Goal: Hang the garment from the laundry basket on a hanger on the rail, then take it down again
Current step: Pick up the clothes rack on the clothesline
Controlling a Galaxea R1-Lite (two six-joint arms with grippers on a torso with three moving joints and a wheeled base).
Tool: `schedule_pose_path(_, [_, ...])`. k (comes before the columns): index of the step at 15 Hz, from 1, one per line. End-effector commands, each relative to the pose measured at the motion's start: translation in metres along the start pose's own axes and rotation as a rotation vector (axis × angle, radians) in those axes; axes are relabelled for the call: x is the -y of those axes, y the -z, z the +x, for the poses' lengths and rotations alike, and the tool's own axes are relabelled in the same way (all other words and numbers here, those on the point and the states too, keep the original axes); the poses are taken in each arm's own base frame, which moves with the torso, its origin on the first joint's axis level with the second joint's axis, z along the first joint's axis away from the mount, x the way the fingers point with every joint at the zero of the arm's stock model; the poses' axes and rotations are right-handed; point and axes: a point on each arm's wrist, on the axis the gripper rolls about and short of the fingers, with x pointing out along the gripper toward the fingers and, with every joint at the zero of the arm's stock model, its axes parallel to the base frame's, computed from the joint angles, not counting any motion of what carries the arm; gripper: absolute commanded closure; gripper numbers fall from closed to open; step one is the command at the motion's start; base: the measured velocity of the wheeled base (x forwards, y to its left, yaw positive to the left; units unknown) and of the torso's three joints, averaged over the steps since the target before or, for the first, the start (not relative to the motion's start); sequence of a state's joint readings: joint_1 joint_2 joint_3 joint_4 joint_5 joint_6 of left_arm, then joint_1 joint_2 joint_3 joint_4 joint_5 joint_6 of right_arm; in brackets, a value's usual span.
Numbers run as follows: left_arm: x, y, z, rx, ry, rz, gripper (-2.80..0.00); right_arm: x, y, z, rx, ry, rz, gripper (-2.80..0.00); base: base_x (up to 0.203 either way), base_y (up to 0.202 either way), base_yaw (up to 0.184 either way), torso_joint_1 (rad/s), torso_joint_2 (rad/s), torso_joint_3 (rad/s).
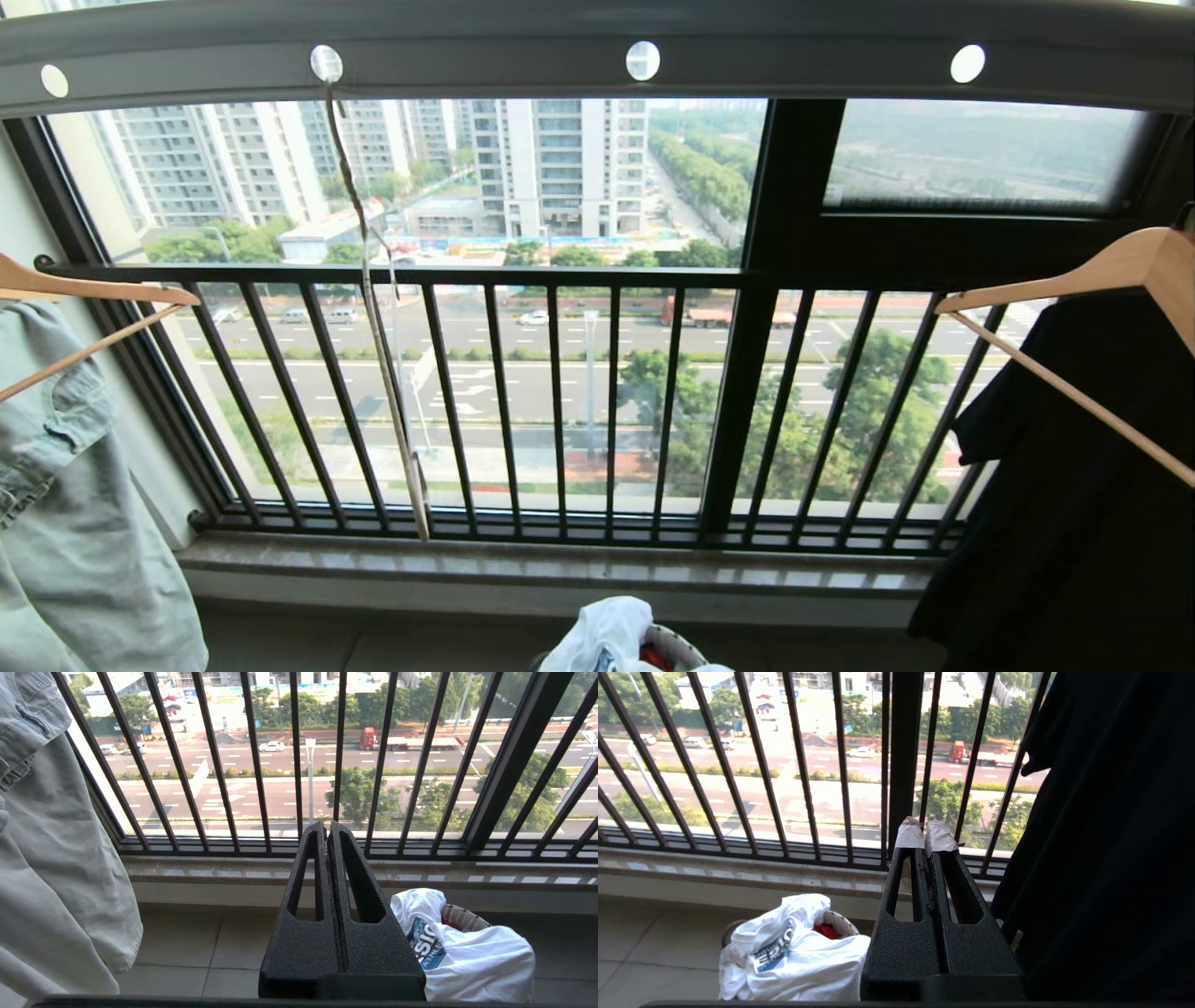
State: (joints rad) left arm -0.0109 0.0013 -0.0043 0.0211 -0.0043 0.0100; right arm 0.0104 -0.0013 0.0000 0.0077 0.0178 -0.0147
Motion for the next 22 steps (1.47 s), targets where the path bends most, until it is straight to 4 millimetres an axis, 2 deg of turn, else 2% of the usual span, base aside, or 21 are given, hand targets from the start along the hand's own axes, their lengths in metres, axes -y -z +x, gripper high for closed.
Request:
schedule_pose_path(1, [0.000, 0.000, 0.000, -0.001, -0.003, -0.004, 0.00, 0.000, 0.000, 0.000, -0.001, -0.001, -0.001, 0.00, 0.000, 0.000, 0.000, 0.000, 0.00, 0.000])
schedule_pose_path(9, [0.000, -0.003, -0.001, 0.014, -0.006, -0.009, 0.00, 0.000, 0.000, 0.000, -0.001, -0.001, 0.000, 0.00, 0.000, 0.000, 0.000, 0.000, 0.00, 0.000])
schedule_pose_path(12, [0.000, -0.039, -0.012, 0.122, 0.017, -0.058, 0.00, 0.000, 0.000, 0.000, -0.001, -0.001, 0.000, 0.00, 0.000, 0.000, 0.000, 0.000, 0.00, 0.000])
schedule_pose_path(15, [0.001, -0.073, -0.011, 0.085, 0.056, -0.064, 0.00, 0.000, 0.000, 0.000, -0.001, -0.001, -0.001, 0.00, 0.000, 0.000, 0.000, 0.000, 0.00, 0.000])
schedule_pose_path(17, [0.002, -0.097, -0.002, 0.023, 0.113, -0.067, 0.00, 0.000, 0.000, 0.000, -0.001, -0.001, -0.001, 0.00, 0.000, 0.000, 0.000, 0.000, 0.00, 0.000])
schedule_pose_path(20, [0.003, -0.146, 0.017, -0.077, 0.183, -0.074, 0.00, 0.000, 0.000, 0.000, -0.001, -0.001, 0.001, 0.00, 0.000, 0.000, 0.000, 0.000, 0.00, 0.000])
schedule_pose_path(22, [0.005, -0.171, 0.031, -0.141, 0.324, -0.089, 0.00, 0.000, 0.000, 0.000, -0.001, -0.001, -0.001, 0.00, 0.000, 0.000, 0.000, 0.000, 0.00, 0.000])
